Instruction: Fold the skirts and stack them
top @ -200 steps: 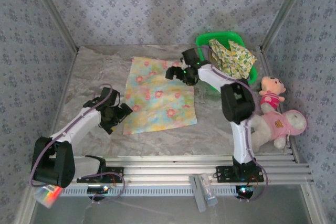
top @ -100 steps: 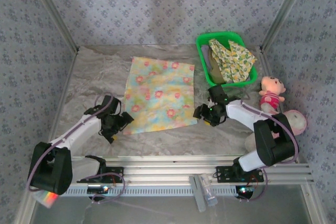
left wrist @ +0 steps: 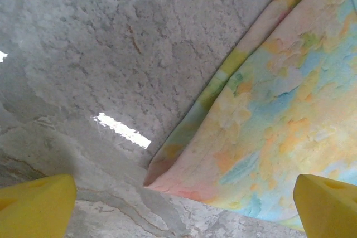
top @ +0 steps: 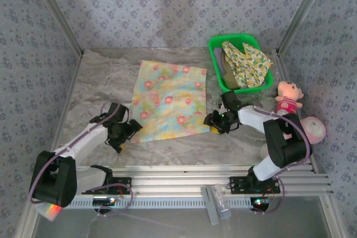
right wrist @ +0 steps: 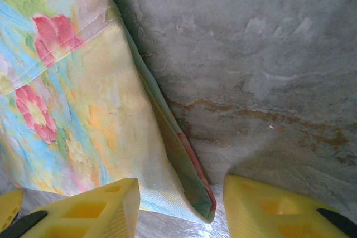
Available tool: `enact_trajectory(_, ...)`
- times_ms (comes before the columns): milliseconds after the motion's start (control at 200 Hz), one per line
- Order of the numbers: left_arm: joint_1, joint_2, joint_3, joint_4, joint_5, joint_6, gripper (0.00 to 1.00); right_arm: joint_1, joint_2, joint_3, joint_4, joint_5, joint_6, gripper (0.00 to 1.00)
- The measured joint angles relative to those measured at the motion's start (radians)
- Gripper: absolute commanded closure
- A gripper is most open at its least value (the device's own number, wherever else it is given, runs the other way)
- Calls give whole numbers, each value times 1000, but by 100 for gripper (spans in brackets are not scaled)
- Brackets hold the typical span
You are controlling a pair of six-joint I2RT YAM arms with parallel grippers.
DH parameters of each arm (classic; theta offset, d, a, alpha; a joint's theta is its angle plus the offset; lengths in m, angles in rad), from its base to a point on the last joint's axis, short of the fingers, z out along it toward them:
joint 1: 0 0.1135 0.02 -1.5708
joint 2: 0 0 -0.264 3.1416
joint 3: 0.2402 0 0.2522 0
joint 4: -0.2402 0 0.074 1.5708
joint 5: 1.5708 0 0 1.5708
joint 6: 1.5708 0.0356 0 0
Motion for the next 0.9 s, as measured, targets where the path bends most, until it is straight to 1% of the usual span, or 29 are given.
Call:
enact_trajectory(110, 0, -2, 0, 3, 9, -4, 3, 0, 0, -10, 8, -19, 0, 60)
enact_trajectory(240, -2, -2, 0, 9, 17, -7, 5, -2, -1, -22, 21, -35, 3, 59)
enact_trajectory(355, -7, -2, -5, 24, 29, -10, 10, -3, -2, -27, 29, -38, 3, 61)
enact_trajectory(485, -7, -1, -19, 39, 42, -18, 14, -5, -2, -39, 46, -47, 11, 74)
enact_trajectory(575, -9, 2, -26, 53, 53, -20, 18, -5, -2, -56, 66, -63, 15, 87)
enact_trajectory(635, -13, 5, -26, 58, 58, -21, 22, -5, -2, -66, 78, -70, 23, 94)
enact_trajectory(760, -14, 10, -26, 65, 62, -20, 32, -6, -2, -72, 93, -79, 26, 99)
enact_trajectory(829, -14, 18, -26, 74, 64, -19, 36, -6, -2, -72, 98, -82, 26, 100)
enact_trajectory(899, -18, 26, -26, 77, 63, -16, 42, -6, -2, -72, 105, -84, 26, 100)
